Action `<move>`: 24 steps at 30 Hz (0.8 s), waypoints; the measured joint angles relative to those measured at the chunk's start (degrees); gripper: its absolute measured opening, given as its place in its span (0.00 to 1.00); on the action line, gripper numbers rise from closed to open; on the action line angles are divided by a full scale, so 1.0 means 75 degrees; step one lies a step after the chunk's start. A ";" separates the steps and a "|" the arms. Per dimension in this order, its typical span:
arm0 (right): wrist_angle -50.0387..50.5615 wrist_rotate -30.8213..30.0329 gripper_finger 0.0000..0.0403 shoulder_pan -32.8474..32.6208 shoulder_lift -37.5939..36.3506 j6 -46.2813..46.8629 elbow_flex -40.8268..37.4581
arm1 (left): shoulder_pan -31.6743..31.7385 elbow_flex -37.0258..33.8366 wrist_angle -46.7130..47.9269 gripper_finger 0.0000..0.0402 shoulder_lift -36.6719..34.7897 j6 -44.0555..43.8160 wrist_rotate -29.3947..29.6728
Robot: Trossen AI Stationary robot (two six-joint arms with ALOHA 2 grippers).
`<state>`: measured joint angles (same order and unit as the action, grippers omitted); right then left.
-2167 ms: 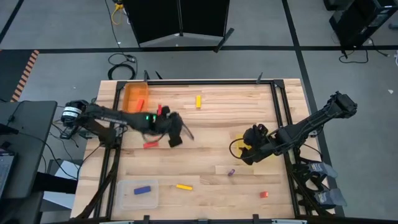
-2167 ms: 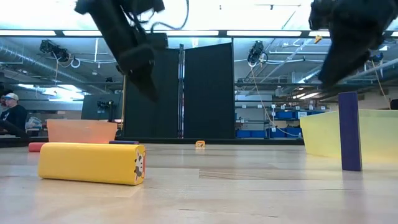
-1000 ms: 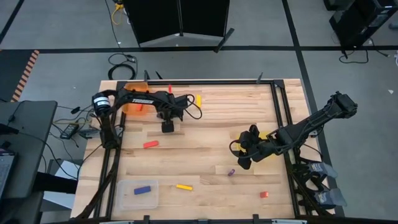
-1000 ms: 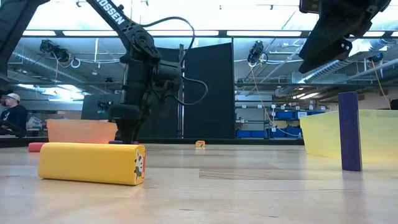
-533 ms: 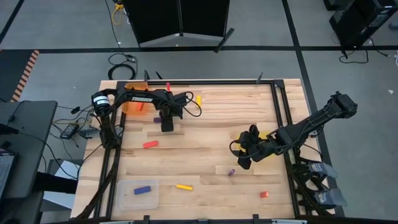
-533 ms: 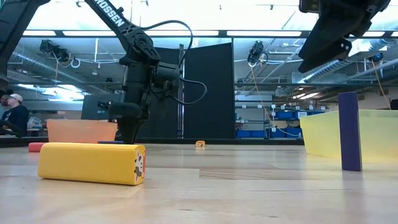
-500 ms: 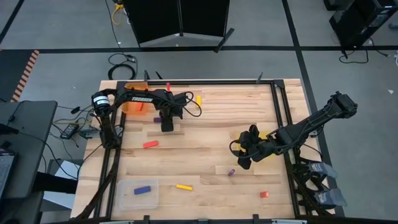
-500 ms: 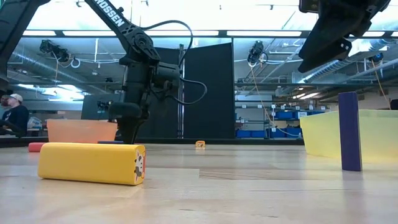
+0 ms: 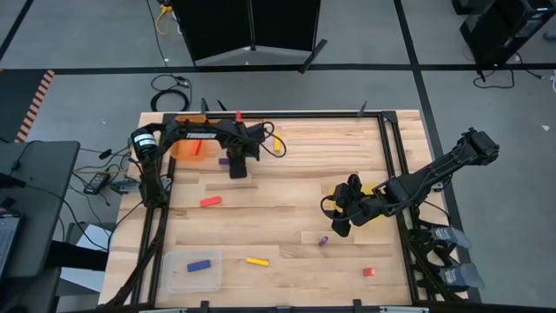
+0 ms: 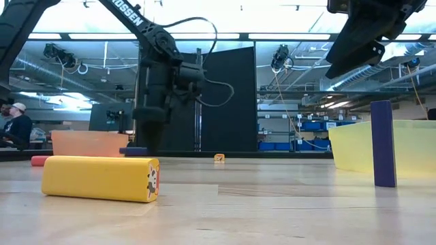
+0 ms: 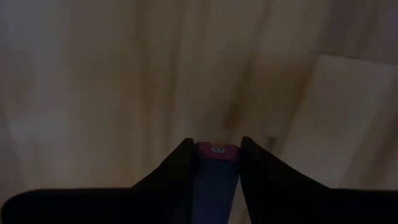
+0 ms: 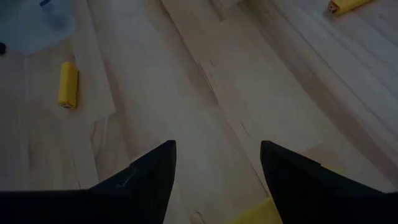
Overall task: Sort blocks
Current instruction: Put the top right purple block into the transparent bin
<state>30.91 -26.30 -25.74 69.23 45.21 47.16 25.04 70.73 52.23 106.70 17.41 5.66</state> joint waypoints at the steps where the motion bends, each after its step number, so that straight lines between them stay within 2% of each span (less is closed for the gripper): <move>1: 0.0000 0.0000 0.61 0.0000 0.0000 0.0001 0.0000 | -0.0043 0.0044 -0.0008 0.25 0.0014 0.0003 -0.0085; 12: 0.0001 0.0000 0.60 0.0000 0.0003 -0.0087 0.0000 | -0.0494 0.0427 0.0254 0.25 -0.0246 0.0032 -0.1146; 18: -0.0014 0.0000 0.59 0.0006 0.0003 -0.0229 0.0000 | -0.0943 0.0435 0.0361 0.25 -0.1124 -0.0065 -0.1988; 24: -0.0030 0.0000 0.59 0.0006 0.0003 -0.0255 0.0000 | -0.1762 0.0439 0.0609 0.25 -0.2434 -0.0834 -0.2762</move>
<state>30.68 -26.30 -25.69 69.25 43.30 47.16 11.82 74.02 56.79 88.45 11.15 -15.05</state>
